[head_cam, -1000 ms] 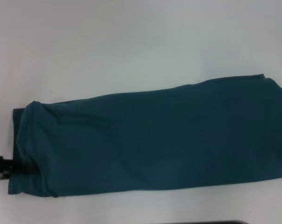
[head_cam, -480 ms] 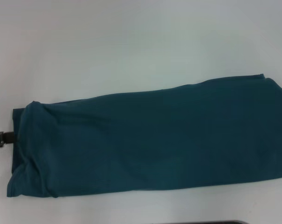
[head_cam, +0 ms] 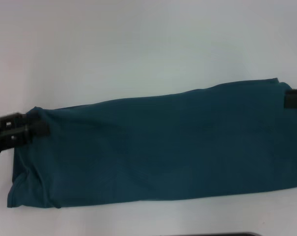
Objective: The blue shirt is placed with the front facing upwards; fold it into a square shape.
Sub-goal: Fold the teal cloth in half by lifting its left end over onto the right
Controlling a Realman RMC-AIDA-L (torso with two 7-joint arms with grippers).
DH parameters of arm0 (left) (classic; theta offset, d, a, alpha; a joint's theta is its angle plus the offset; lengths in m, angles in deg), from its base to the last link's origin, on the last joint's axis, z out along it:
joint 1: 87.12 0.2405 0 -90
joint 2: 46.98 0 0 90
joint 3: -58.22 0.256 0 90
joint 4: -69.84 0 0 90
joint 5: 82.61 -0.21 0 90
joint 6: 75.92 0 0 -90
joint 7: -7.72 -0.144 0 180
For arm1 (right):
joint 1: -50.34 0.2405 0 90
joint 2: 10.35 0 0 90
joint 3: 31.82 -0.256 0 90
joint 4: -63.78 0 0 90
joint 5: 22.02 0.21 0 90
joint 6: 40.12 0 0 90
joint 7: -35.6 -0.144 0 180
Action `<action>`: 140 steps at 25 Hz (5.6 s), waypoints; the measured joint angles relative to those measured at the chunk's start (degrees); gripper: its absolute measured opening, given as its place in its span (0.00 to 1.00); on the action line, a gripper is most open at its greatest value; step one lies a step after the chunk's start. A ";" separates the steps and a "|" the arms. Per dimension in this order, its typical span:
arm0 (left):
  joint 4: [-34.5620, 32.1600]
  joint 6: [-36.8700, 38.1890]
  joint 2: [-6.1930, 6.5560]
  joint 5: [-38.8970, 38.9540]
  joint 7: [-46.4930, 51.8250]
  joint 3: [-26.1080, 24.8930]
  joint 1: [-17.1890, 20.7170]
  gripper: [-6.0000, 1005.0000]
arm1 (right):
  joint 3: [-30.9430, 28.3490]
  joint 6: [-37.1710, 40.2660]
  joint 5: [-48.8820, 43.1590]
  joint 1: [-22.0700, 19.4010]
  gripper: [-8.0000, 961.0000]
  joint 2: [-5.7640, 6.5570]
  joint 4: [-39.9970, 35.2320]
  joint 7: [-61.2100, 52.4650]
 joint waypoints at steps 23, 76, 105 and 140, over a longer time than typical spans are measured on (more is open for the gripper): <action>-4.38 -0.26 1.00 6.39 20.14 4.97 1.28 0.87 | -0.07 -2.46 4.85 2.59 0.93 -1.52 9.86 8.54; -14.27 -17.69 4.97 -15.99 30.99 1.32 -3.42 0.87 | 0.40 -11.16 0.09 3.15 0.92 -2.80 10.48 -0.22; -13.11 -18.13 4.64 -14.56 31.60 -0.92 -4.35 0.87 | 0.33 -11.30 0.14 3.32 0.92 -2.93 11.10 -0.98; -13.59 -24.07 1.66 -12.04 31.15 -4.15 -8.53 0.86 | 0.63 -11.73 0.14 3.83 0.92 -2.80 11.18 -2.25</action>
